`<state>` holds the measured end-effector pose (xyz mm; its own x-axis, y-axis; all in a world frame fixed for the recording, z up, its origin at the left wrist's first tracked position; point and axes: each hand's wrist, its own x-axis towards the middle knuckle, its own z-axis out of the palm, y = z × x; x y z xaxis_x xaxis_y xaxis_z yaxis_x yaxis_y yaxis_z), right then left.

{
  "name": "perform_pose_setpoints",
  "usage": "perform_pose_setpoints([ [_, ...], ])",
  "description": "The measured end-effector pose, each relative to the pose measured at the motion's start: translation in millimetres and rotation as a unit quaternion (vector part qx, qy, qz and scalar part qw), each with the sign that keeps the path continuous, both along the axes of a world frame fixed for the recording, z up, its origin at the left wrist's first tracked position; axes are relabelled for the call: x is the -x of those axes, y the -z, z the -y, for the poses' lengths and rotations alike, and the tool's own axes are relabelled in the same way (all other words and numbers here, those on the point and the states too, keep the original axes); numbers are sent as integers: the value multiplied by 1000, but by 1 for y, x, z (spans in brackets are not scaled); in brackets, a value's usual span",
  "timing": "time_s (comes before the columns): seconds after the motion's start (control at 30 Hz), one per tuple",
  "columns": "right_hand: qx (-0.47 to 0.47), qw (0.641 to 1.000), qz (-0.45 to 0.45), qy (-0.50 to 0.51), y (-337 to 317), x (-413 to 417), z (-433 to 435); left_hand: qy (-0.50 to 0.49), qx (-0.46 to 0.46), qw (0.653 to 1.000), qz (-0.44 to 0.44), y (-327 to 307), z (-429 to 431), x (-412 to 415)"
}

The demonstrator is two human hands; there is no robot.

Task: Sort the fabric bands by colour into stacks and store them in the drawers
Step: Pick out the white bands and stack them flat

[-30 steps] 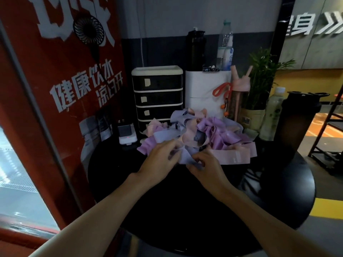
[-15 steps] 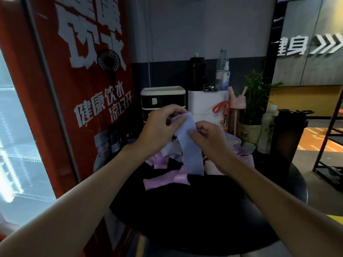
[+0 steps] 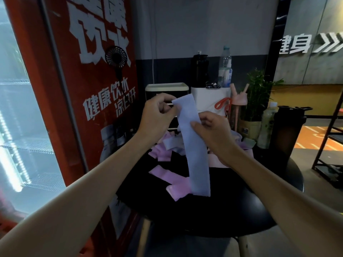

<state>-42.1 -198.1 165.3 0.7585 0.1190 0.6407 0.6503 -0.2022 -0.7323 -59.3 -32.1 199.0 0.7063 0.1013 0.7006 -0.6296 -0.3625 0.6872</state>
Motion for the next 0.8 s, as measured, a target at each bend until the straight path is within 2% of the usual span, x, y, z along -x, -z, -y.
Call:
perform_pose_setpoints([
  [0.1,4,1000,24,10,1,2,1,5,32,998,-47,8,2,3],
  [0.17,34,998,45,15,4,3,0,31,92,991,-89,11,6,7],
  [0.27,64,994,82,14,9,5,-3,120,185,961,-168,13,11,12],
  [0.33,75,992,100,17,10,8,-6,156,203,948,-189,16,12,13],
  [0.43,95,991,89,-21,13,15,-9,143,194,955,-173,23,9,13],
  [0.57,118,989,73,-49,24,15,-17,60,143,976,-154,33,-6,7],
  [0.7,83,995,25,-39,31,9,-17,-12,85,985,-148,40,-18,5],
  [0.8,66,997,-13,-29,38,4,-16,-6,59,988,-141,47,-28,5],
])
